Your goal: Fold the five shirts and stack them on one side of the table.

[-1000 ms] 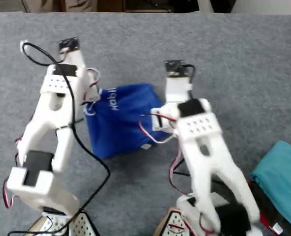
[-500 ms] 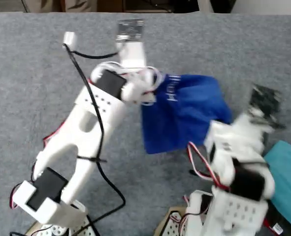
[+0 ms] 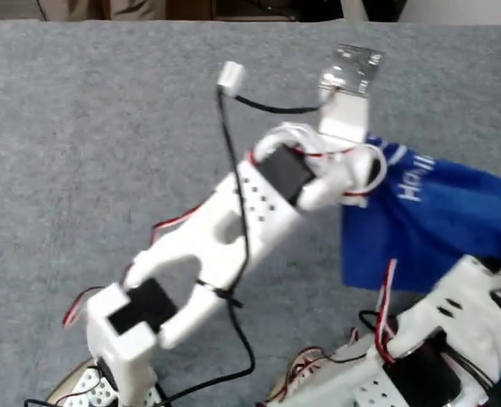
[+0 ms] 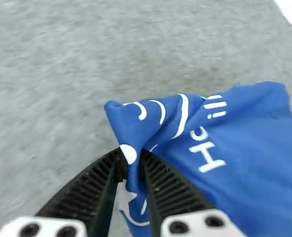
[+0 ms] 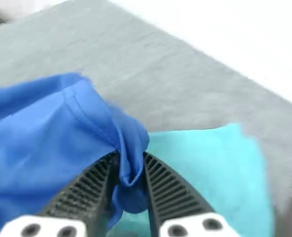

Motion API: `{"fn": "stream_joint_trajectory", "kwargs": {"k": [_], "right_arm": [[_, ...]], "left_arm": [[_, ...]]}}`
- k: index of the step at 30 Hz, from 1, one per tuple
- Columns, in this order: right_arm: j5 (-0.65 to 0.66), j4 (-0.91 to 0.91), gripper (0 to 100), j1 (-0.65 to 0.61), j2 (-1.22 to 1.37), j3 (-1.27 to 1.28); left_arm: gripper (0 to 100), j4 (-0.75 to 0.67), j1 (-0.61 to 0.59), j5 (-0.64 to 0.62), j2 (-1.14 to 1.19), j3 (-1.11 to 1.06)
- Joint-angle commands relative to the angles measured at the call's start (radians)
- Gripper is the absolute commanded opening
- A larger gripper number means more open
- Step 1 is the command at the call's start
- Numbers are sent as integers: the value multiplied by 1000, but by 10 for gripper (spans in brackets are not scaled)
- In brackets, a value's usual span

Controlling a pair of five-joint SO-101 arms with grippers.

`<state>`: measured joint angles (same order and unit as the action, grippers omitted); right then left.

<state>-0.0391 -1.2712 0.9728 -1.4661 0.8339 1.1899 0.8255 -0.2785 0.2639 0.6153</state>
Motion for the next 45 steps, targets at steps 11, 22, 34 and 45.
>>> {"fn": "stream_joint_trajectory", "kwargs": {"k": [11,22,34,45], "right_arm": [[2,641,4,472,4,311],[8,870,4,591,-1,449],[100,962,51,595,-1,544],[92,962,354,593,-1,568]], "left_arm": [[20,-23,198,2,372,525],[21,-100,265,15,581,694],[43,-141,262,14,579,634],[151,-6,253,12,565,654]]}}
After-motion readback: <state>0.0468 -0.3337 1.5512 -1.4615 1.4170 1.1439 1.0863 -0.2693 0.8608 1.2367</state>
